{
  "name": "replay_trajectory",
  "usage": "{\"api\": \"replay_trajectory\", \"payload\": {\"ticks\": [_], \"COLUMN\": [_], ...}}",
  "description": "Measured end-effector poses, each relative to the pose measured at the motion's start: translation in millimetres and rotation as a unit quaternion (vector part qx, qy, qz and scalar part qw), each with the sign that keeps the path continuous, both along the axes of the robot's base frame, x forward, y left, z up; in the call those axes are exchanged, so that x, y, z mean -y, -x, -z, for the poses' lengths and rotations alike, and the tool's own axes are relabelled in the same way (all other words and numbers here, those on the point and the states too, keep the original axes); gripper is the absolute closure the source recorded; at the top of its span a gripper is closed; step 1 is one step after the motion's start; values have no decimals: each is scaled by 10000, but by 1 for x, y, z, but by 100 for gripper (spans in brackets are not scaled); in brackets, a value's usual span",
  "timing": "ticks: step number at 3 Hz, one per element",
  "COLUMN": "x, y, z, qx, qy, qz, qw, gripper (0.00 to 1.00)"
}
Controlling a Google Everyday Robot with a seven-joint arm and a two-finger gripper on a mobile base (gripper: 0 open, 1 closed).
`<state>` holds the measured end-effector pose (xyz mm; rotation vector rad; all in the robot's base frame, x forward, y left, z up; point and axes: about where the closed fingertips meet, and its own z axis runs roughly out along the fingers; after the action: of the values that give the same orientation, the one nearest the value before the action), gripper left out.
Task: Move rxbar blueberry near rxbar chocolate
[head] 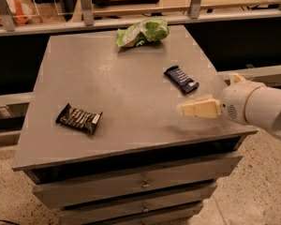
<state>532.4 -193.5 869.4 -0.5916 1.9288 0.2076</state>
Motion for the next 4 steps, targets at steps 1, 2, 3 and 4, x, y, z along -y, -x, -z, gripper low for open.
{"api": "replay_trajectory", "payload": {"ticks": [1, 2, 3, 4], "x": [-9, -11, -12, -15], "y": [-17, -35, -52, -64], "z": [9, 16, 21, 21], "qx": [113, 204, 283, 340], "qy": [-211, -314, -378, -407], "qz": [40, 60, 39, -27], "qw": [9997, 9993, 9989, 9986], "gripper": [0, 0, 0, 0]}}
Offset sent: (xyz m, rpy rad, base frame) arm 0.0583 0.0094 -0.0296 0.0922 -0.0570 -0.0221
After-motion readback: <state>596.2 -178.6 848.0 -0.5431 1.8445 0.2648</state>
